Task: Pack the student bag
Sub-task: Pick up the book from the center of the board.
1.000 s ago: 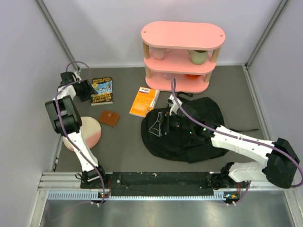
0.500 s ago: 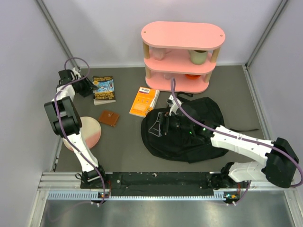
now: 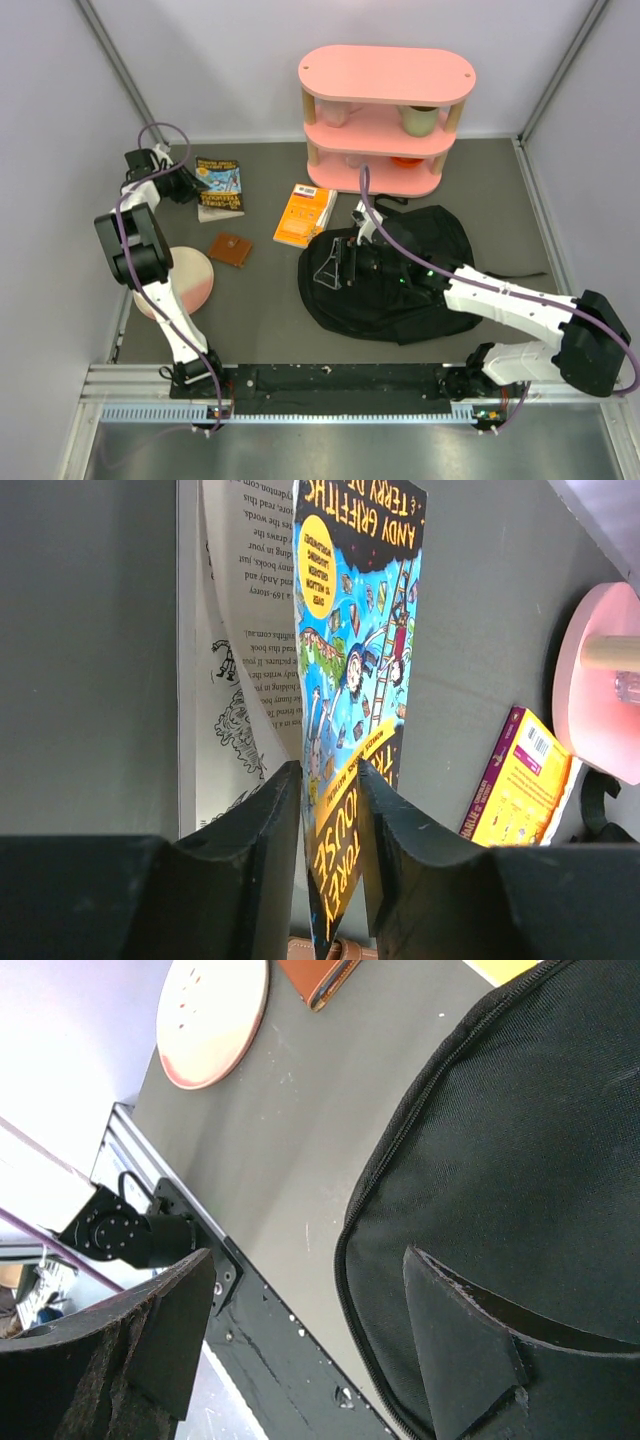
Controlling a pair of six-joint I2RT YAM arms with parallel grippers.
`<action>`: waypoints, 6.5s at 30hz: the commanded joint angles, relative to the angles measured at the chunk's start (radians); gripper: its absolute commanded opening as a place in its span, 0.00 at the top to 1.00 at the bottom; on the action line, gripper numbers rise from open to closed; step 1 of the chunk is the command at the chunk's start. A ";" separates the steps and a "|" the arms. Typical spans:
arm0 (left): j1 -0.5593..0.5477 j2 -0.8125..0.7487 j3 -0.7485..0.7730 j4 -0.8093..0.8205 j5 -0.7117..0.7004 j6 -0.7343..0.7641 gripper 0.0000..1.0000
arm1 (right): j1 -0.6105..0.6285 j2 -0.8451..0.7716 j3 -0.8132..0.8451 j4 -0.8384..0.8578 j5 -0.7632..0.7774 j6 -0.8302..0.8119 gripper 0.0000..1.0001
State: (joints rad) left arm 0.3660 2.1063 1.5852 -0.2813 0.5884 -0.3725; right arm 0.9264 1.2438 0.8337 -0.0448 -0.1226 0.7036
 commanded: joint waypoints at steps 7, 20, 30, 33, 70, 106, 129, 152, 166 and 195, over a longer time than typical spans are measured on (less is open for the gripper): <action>-0.004 0.047 0.004 0.010 0.082 -0.014 1.00 | -0.009 0.008 0.019 0.039 -0.002 0.005 0.25; -0.019 -0.248 -0.019 0.060 0.347 -0.126 1.00 | -0.009 -0.081 -0.015 0.029 0.104 0.046 0.25; -0.099 -0.561 -0.203 0.116 0.470 -0.201 1.00 | -0.009 -0.274 -0.117 -0.020 0.291 0.125 0.25; -0.165 -0.647 -0.261 0.117 0.469 -0.206 1.00 | -0.009 -0.348 -0.152 -0.038 0.349 0.151 0.25; -1.118 -0.631 -0.674 0.432 0.177 -0.384 1.00 | -0.011 -0.777 -0.323 -0.474 0.597 0.462 0.23; -1.127 -0.540 -0.771 0.091 -0.294 -0.229 0.26 | -0.009 -0.466 -0.504 -0.103 0.285 0.589 0.24; -1.158 -0.526 -0.849 0.272 -0.111 -0.269 0.45 | -0.035 -0.319 -0.568 0.193 0.357 0.657 0.36; -1.170 -0.945 -0.883 0.229 -0.392 -0.348 0.16 | -0.057 -0.655 -0.502 0.077 0.497 0.494 1.00; -1.170 -1.152 -1.033 0.591 -0.276 -0.595 0.01 | -0.057 -0.768 -0.466 0.229 0.633 0.402 1.00; -1.265 -1.086 -1.099 0.849 -0.453 -0.631 0.01 | -0.057 -0.587 -0.573 0.629 0.451 0.675 1.00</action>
State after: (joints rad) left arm -0.8967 1.0195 0.4408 0.5205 0.2134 -1.0630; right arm 0.8742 0.6502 0.2672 0.4511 0.3931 1.3052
